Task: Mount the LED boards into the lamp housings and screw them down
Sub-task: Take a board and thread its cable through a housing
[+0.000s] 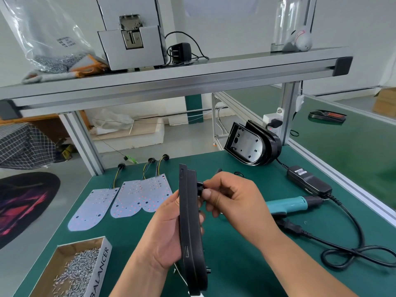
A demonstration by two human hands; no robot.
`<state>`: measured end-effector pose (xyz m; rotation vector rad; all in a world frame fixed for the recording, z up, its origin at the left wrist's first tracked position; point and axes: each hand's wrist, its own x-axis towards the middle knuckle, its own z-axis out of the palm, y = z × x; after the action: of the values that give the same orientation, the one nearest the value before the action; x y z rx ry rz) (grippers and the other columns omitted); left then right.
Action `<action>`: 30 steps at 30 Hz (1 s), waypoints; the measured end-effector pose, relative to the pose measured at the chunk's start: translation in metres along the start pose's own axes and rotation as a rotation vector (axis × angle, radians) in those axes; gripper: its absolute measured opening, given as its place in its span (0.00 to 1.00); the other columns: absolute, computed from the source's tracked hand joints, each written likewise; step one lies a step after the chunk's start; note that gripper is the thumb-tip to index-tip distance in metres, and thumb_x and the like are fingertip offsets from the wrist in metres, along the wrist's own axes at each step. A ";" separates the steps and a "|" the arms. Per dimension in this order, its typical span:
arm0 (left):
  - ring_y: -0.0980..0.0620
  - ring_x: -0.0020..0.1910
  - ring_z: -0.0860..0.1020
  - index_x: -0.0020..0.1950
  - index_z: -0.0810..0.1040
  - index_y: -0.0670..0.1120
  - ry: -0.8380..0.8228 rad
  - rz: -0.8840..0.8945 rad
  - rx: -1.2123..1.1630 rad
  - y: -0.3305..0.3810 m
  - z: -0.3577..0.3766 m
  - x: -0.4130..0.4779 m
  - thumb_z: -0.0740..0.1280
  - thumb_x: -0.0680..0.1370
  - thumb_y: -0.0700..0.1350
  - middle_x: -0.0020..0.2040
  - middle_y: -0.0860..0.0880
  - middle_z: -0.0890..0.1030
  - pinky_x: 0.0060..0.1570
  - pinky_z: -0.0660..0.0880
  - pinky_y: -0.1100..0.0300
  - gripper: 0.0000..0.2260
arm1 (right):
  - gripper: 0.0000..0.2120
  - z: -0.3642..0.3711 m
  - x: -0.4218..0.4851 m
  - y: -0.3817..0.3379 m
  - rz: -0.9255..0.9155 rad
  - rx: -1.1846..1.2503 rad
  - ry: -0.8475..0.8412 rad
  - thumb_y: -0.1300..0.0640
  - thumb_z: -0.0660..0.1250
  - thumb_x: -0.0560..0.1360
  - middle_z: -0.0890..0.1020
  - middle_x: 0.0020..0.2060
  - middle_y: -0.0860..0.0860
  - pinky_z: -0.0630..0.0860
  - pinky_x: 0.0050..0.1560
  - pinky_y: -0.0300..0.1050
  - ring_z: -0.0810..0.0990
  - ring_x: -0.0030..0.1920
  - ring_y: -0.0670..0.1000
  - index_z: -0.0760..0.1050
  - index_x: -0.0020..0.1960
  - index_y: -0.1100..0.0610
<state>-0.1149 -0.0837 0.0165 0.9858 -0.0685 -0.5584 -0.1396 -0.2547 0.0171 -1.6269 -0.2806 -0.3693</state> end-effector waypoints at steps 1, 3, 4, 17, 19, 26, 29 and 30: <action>0.50 0.29 0.75 0.52 0.77 0.41 -0.006 -0.003 0.015 0.001 0.000 -0.001 0.73 0.72 0.44 0.41 0.45 0.75 0.26 0.74 0.59 0.12 | 0.13 0.000 0.000 -0.001 0.012 0.033 -0.006 0.66 0.72 0.80 0.85 0.35 0.52 0.78 0.35 0.41 0.82 0.34 0.48 0.82 0.45 0.49; 0.50 0.29 0.75 0.51 0.77 0.41 -0.016 -0.004 0.042 0.001 0.000 -0.001 0.76 0.70 0.43 0.42 0.43 0.74 0.26 0.74 0.58 0.14 | 0.15 0.000 0.001 0.000 0.028 0.097 -0.016 0.68 0.72 0.80 0.85 0.34 0.53 0.77 0.33 0.41 0.82 0.34 0.48 0.83 0.44 0.49; 0.50 0.29 0.75 0.51 0.77 0.41 -0.017 -0.003 0.047 0.001 0.000 -0.001 0.76 0.69 0.44 0.43 0.42 0.73 0.26 0.74 0.58 0.15 | 0.15 0.000 0.001 0.001 0.026 0.124 -0.020 0.68 0.72 0.80 0.85 0.34 0.53 0.76 0.33 0.41 0.82 0.34 0.49 0.83 0.44 0.48; 0.51 0.32 0.83 0.44 0.88 0.45 -0.054 0.077 0.035 -0.001 -0.002 0.000 0.69 0.79 0.50 0.38 0.45 0.85 0.30 0.79 0.60 0.12 | 0.03 0.005 0.006 0.016 0.062 0.251 -0.032 0.58 0.73 0.77 0.83 0.37 0.55 0.73 0.35 0.42 0.77 0.35 0.49 0.82 0.48 0.51; 0.48 0.35 0.86 0.48 0.90 0.47 -0.009 0.092 0.013 -0.002 -0.006 0.004 0.69 0.78 0.54 0.41 0.44 0.87 0.32 0.81 0.57 0.14 | 0.06 0.003 0.007 0.023 0.088 0.159 -0.040 0.57 0.73 0.79 0.83 0.40 0.60 0.74 0.39 0.44 0.78 0.38 0.51 0.83 0.56 0.53; 0.39 0.59 0.86 0.66 0.83 0.39 0.254 0.077 0.063 0.000 -0.029 0.015 0.72 0.80 0.46 0.61 0.38 0.86 0.56 0.84 0.45 0.18 | 0.07 -0.004 0.012 0.040 0.209 0.046 0.267 0.52 0.68 0.81 0.86 0.43 0.48 0.74 0.31 0.40 0.80 0.33 0.46 0.84 0.55 0.48; 0.43 0.49 0.89 0.61 0.83 0.39 0.313 0.139 0.272 -0.003 -0.036 0.017 0.70 0.82 0.37 0.55 0.40 0.89 0.43 0.86 0.51 0.09 | 0.20 -0.012 0.016 0.039 0.333 0.091 0.176 0.37 0.63 0.79 0.86 0.43 0.51 0.75 0.32 0.45 0.81 0.36 0.51 0.85 0.53 0.51; 0.43 0.48 0.89 0.60 0.83 0.40 0.324 0.138 0.335 -0.006 -0.037 0.018 0.70 0.82 0.36 0.53 0.40 0.89 0.42 0.86 0.51 0.08 | 0.22 -0.015 0.016 0.041 0.352 0.020 0.154 0.34 0.63 0.79 0.87 0.45 0.50 0.77 0.35 0.46 0.82 0.38 0.51 0.85 0.54 0.50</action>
<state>-0.0911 -0.0665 -0.0126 1.3763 0.0612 -0.2580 -0.1101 -0.2735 -0.0128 -1.5824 0.1182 -0.2193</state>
